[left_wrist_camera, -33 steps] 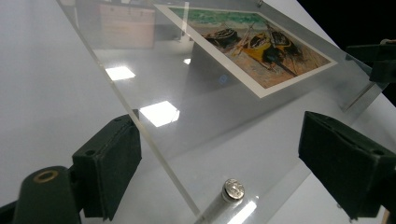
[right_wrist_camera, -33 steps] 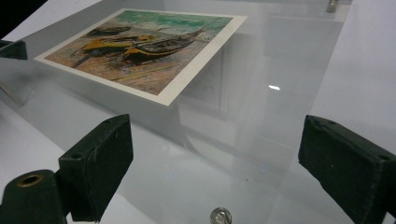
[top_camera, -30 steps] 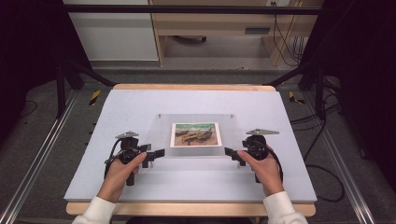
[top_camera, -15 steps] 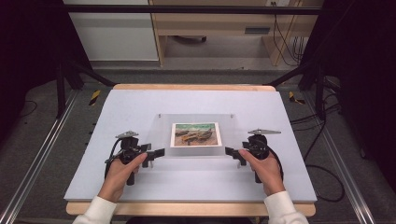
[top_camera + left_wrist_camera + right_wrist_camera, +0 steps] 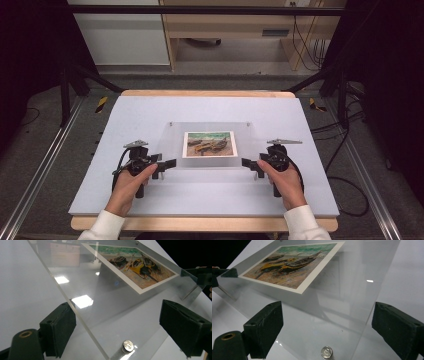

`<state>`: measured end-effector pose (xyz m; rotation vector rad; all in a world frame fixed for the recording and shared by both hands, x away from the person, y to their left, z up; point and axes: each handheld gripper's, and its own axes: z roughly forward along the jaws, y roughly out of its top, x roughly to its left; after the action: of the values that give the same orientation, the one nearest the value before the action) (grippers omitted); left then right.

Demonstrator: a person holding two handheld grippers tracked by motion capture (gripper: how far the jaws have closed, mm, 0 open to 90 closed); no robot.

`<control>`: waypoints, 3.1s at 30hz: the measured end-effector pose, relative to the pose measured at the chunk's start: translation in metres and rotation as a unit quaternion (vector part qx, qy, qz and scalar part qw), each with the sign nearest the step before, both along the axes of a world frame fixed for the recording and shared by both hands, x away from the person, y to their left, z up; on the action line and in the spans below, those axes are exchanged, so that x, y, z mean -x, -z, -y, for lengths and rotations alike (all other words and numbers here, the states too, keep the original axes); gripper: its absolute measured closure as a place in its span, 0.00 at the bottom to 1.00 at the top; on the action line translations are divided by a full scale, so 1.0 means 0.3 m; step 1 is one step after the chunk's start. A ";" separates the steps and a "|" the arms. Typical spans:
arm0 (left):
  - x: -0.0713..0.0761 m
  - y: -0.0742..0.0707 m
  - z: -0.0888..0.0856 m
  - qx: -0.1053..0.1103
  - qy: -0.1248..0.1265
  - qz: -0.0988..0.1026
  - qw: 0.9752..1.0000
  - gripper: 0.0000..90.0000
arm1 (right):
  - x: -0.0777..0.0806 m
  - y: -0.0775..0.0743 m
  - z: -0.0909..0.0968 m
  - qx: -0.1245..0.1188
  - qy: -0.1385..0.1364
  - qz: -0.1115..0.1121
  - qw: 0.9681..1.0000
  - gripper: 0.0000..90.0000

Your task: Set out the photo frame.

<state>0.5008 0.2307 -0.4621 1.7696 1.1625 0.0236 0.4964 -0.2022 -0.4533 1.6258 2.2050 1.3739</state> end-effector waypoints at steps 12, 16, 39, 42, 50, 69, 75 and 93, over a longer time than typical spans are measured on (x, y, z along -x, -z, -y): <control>-0.004 -0.006 -0.004 -0.005 -0.004 -0.003 1.000 0.19 | 0.001 0.002 -0.009 0.002 0.000 0.003 1.000 0.14; -0.010 -0.009 -0.004 -0.010 -0.008 0.002 1.000 0.20 | 0.001 -0.004 -0.014 0.007 0.001 -0.001 1.000 0.14; 0.032 -0.033 0.009 -0.037 -0.035 0.071 0.996 0.33 | 0.056 -0.027 -0.027 0.056 0.008 0.076 0.996 0.21; 0.044 -0.037 0.011 -0.044 -0.035 0.076 0.996 0.35 | 0.068 -0.030 -0.023 0.065 0.004 0.088 0.994 0.23; 0.071 -0.044 0.007 -0.050 -0.038 0.085 0.994 0.39 | 0.096 -0.037 -0.020 0.074 0.003 0.099 0.992 0.28; 0.121 -0.049 0.005 -0.057 -0.048 0.100 0.992 0.46 | 0.159 -0.035 -0.010 0.082 0.013 0.123 0.989 0.39; 0.133 -0.050 0.002 -0.057 -0.049 0.102 0.992 0.48 | 0.171 -0.035 -0.006 0.084 0.012 0.128 0.988 0.42; 0.178 -0.052 -0.004 -0.067 -0.049 0.112 0.990 0.55 | 0.215 -0.032 0.004 0.090 0.014 0.142 0.986 0.52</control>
<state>0.4473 0.2320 -0.4466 1.7732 1.1039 0.3571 0.4320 -0.2033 -0.4439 1.3066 2.0638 1.2667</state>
